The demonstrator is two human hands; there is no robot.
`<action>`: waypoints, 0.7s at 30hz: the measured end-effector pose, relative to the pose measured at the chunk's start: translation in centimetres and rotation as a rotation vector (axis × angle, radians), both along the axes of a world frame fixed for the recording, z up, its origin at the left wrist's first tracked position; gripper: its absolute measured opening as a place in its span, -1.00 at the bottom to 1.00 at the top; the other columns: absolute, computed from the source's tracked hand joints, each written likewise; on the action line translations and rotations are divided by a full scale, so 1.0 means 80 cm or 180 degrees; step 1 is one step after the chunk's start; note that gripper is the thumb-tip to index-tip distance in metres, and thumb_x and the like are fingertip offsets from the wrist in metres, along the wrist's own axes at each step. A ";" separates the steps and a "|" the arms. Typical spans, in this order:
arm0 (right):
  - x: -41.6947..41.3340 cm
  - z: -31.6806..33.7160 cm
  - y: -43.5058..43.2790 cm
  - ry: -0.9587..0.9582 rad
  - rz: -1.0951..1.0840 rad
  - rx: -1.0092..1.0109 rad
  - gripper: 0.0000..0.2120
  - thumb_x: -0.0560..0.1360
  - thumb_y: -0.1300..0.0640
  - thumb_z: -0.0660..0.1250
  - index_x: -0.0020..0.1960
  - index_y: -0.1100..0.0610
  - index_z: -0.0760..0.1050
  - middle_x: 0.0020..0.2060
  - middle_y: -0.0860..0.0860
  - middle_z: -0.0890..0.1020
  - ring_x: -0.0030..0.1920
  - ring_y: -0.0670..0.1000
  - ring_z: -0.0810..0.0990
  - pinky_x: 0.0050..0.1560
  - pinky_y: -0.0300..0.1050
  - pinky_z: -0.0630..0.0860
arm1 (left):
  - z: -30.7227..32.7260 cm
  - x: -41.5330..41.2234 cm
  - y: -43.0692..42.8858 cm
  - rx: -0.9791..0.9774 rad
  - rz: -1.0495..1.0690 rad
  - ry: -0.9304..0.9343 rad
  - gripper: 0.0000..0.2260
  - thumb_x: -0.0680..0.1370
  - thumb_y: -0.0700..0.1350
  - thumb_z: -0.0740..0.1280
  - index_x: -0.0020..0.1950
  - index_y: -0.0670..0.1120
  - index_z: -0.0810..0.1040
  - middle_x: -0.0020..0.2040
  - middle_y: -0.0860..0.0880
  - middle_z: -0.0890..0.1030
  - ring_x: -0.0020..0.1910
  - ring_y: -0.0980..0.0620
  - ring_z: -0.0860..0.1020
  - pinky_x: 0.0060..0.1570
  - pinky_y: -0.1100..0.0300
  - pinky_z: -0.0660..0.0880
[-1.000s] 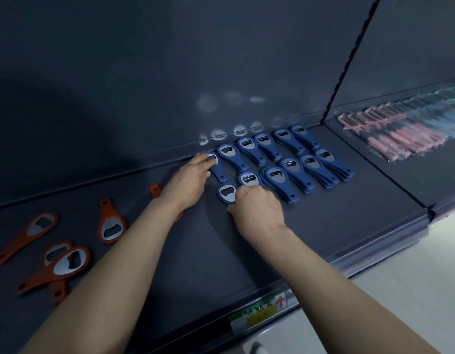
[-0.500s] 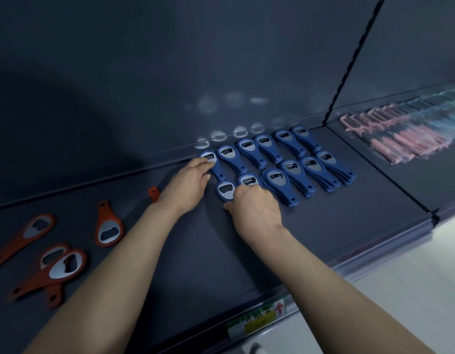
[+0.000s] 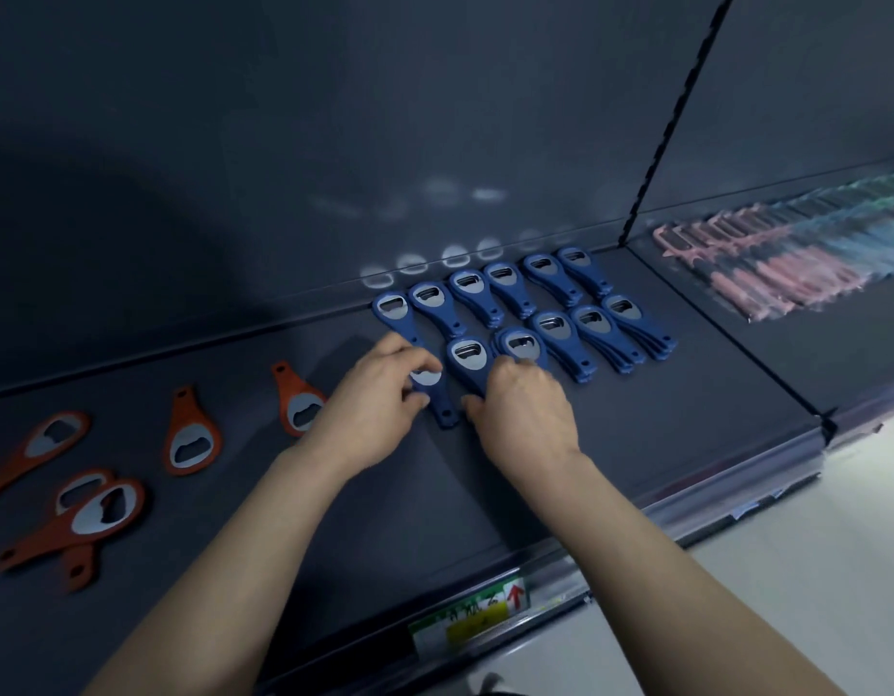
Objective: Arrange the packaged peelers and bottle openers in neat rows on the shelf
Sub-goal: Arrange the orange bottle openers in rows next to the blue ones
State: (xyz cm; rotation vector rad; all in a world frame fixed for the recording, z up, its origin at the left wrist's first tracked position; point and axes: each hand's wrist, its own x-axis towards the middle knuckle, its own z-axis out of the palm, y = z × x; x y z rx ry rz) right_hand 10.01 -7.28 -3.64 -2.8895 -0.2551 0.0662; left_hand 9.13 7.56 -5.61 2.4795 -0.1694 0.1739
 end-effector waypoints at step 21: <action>-0.003 -0.011 -0.008 -0.0155 -0.0030 0.0235 -0.80 0.57 0.18 0.20 0.14 0.27 0.40 0.09 0.18 0.51 0.08 0.14 0.51 -0.06 -0.12 0.42 | -0.008 -0.020 -0.017 0.0280 -0.0095 -0.0094 -0.73 0.51 -0.33 0.31 0.18 -0.16 0.58 0.10 -0.03 0.51 0.08 0.03 0.46 0.09 0.36 0.31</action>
